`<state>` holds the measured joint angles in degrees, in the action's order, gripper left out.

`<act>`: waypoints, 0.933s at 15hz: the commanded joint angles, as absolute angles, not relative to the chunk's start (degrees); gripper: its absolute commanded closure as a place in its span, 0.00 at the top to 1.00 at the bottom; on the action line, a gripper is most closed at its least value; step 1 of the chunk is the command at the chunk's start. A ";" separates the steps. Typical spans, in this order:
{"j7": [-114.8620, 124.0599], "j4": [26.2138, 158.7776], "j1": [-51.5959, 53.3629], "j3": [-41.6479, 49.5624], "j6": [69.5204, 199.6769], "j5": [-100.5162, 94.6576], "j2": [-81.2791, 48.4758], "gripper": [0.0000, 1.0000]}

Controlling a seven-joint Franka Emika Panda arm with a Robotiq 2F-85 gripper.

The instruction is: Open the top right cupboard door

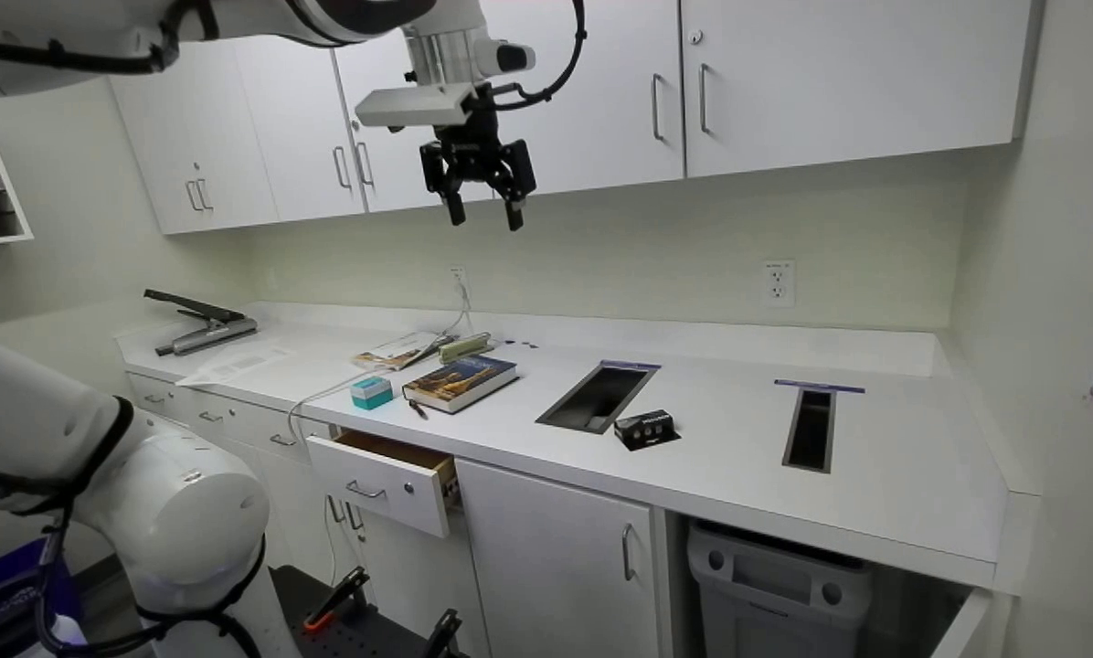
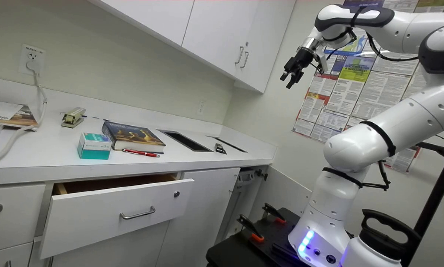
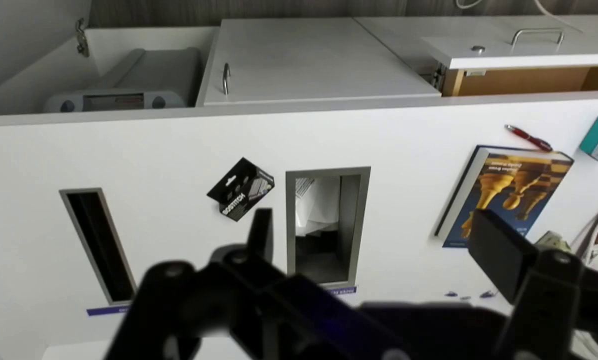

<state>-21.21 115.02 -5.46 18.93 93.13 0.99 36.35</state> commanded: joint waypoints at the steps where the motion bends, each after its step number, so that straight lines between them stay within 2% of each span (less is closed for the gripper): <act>1: -19.71 111.42 -4.75 19.85 103.34 5.49 32.12 1.00; 8: -20.04 97.87 -4.99 20.56 128.09 9.67 16.30 1.00; 11: -23.53 89.94 -5.51 21.37 124.92 9.64 9.82 1.00; 12: -21.61 96.38 -6.44 19.69 128.00 8.98 14.24 1.00; 14: -21.64 95.03 -6.84 19.52 127.90 8.99 12.35 1.00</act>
